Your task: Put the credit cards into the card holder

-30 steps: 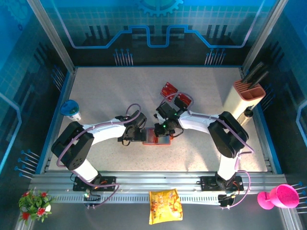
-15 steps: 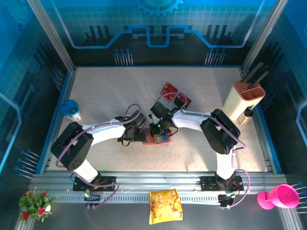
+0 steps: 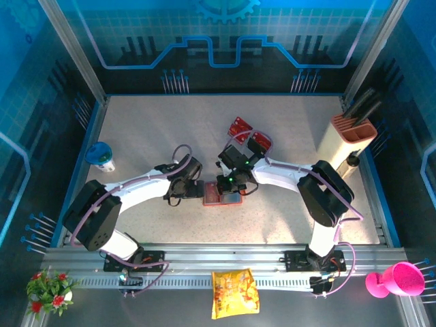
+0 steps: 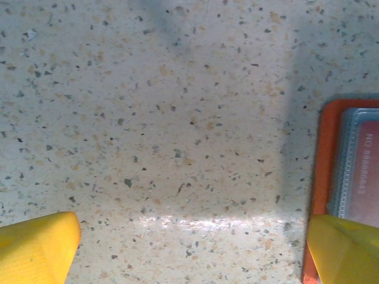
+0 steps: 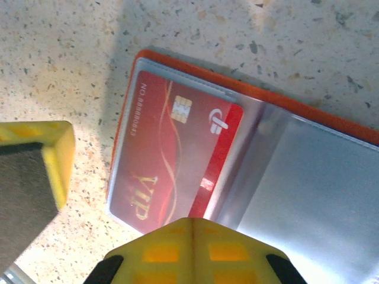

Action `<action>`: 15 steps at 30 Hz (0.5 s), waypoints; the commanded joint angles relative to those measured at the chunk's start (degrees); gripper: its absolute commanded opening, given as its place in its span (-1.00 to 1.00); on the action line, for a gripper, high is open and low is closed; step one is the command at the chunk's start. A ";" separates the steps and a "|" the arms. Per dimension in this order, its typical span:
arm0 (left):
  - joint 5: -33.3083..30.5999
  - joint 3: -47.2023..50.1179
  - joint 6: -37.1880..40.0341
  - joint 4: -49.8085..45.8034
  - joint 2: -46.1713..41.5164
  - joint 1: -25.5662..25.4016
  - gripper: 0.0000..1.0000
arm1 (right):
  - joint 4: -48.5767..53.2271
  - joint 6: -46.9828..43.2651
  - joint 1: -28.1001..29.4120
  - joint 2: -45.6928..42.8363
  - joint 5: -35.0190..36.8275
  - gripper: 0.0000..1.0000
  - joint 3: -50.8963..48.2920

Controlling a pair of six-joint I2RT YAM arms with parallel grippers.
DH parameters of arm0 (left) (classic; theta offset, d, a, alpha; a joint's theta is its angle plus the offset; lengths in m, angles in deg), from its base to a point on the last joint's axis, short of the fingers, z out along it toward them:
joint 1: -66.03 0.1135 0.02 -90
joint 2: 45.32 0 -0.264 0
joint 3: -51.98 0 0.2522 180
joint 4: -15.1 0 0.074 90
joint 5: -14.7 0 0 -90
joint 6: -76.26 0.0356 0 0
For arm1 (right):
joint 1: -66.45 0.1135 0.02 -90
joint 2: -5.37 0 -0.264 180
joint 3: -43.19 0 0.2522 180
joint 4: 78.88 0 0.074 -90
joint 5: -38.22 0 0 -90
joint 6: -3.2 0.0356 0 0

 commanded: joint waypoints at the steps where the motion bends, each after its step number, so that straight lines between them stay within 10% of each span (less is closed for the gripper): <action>1: -0.41 -0.62 0.30 -1.50 1.18 0.41 0.99 | 1.26 0.67 -0.27 0.63 1.12 -1.00 -0.48; 15: 2.12 -1.36 2.37 0.18 6.76 0.45 0.99 | 0.78 0.53 -0.25 5.08 0.04 -1.00 2.08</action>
